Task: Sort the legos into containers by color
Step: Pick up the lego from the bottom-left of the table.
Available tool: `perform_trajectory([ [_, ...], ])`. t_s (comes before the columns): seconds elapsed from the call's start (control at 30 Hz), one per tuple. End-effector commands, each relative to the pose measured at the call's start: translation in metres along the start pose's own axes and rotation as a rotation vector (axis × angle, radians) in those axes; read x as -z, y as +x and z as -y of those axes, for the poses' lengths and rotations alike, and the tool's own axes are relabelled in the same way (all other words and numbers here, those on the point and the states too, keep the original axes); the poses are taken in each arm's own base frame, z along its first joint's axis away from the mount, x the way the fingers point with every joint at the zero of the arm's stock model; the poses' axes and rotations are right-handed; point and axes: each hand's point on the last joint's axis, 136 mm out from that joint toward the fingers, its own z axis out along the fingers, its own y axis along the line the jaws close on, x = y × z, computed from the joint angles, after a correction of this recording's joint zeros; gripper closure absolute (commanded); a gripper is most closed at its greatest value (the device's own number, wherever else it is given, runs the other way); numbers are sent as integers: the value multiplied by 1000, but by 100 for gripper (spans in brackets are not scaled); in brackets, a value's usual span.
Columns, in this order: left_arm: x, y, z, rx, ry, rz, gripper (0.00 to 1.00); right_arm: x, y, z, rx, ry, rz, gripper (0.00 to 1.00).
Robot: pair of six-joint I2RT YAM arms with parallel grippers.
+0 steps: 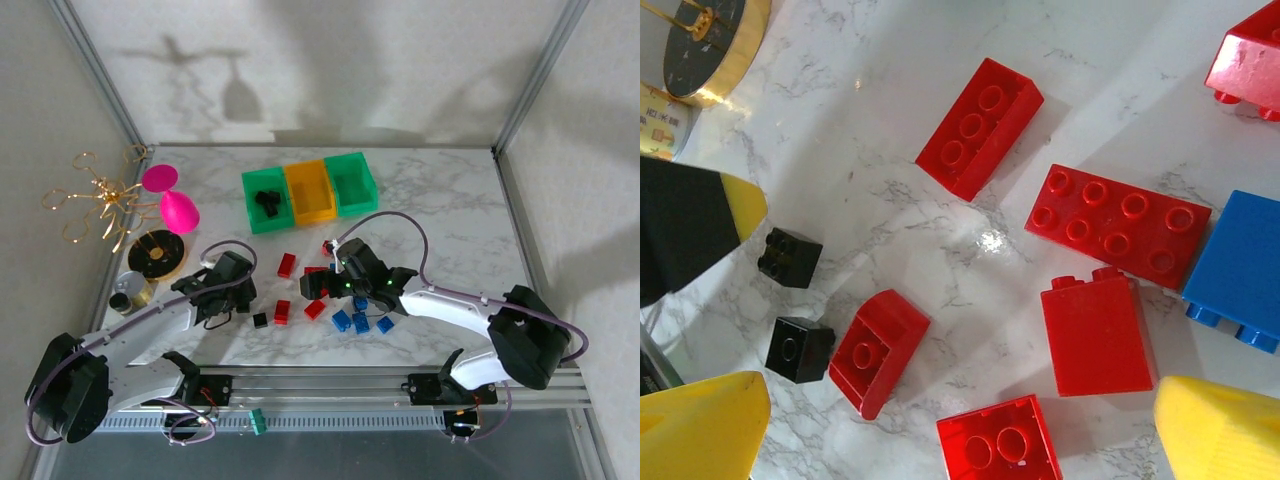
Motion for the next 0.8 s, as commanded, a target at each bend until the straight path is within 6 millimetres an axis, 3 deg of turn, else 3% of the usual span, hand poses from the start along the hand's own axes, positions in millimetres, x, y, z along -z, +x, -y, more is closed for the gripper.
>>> perform_trajectory([
  [0.0,-6,18,2,-1,5,-61,36,-3,-6,-4,3,0,20,1],
  [0.27,-15,33,-5,-45,-53,-73,38,-8,-4,-3,5,0,11,1],
  [0.77,-24,34,-1,-81,-64,-66,57,-8,-3,0,1,12,11,1],
])
